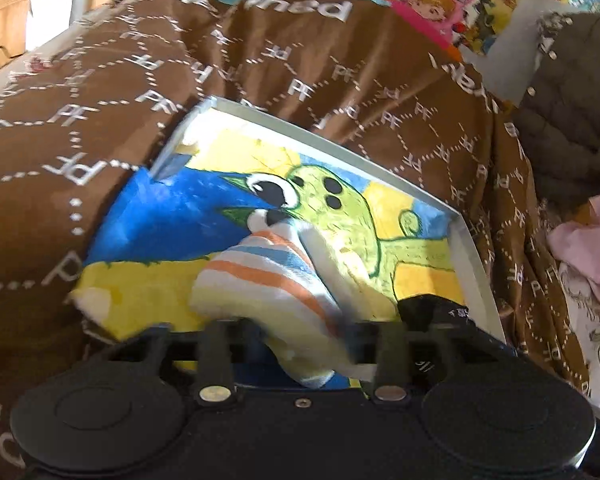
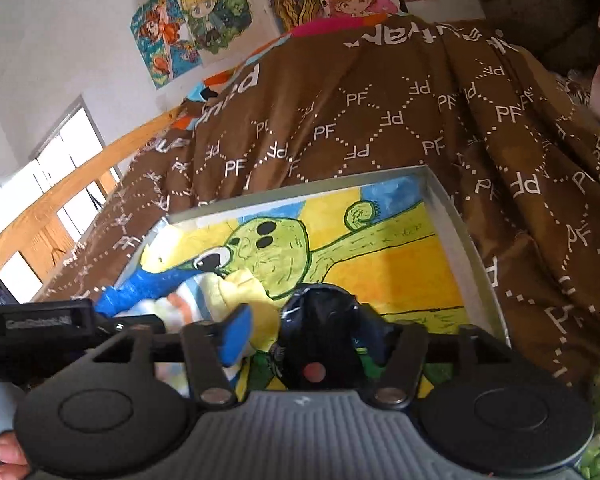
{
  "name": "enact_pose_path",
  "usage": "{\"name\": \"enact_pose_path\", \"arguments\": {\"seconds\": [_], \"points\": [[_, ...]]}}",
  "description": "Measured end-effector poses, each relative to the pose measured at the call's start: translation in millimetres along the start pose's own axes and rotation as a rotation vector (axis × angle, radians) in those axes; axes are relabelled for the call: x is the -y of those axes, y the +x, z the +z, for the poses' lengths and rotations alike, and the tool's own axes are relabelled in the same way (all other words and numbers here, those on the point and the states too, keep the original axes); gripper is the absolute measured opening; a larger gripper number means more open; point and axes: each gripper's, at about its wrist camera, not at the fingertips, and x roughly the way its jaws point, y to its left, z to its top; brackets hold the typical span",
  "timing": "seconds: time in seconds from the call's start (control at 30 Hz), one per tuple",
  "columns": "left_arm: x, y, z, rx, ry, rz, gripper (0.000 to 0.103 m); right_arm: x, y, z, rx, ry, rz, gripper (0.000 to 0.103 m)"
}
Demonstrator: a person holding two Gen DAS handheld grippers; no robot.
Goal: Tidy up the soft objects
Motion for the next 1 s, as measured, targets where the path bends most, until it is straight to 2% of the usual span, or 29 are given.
{"name": "enact_pose_path", "arguments": {"seconds": [0.03, 0.13, 0.37, 0.53, 0.73, 0.9, 1.0], "points": [[-0.7, -4.2, 0.1, 0.007, -0.008, 0.016, 0.073, 0.2, -3.2, 1.5, 0.001, 0.0, 0.003, 0.08], [-1.9, -19.1, 0.5, 0.02, -0.015, 0.037, 0.078, -4.9, -15.8, 7.4, 0.019, -0.01, 0.011, 0.09], [2.3, -64.3, -0.6, 0.096, 0.005, 0.029, 0.093, -22.9, -63.9, 21.2, 0.105, -0.039, 0.011, 0.102], [13.8, -109.5, -6.1, 0.194, 0.063, 0.018, 0.099, -36.8, -109.9, 24.6, 0.167, -0.068, -0.005, 0.103], [26.3, -174.2, -23.0, 0.336, 0.137, 0.012, 0.102, -63.0, -175.2, 17.9, 0.291, -0.181, -0.026, 0.103], [30.8, -226.6, -45.8, 0.446, 0.192, 0.002, 0.102, -80.1, -224.7, -1.7, 0.365, -0.241, -0.045, 0.103], [32.6, -250.9, -62.9, 0.468, 0.216, -0.017, 0.102, -86.1, -249.9, -19.9, 0.388, -0.266, -0.065, 0.103]]}}
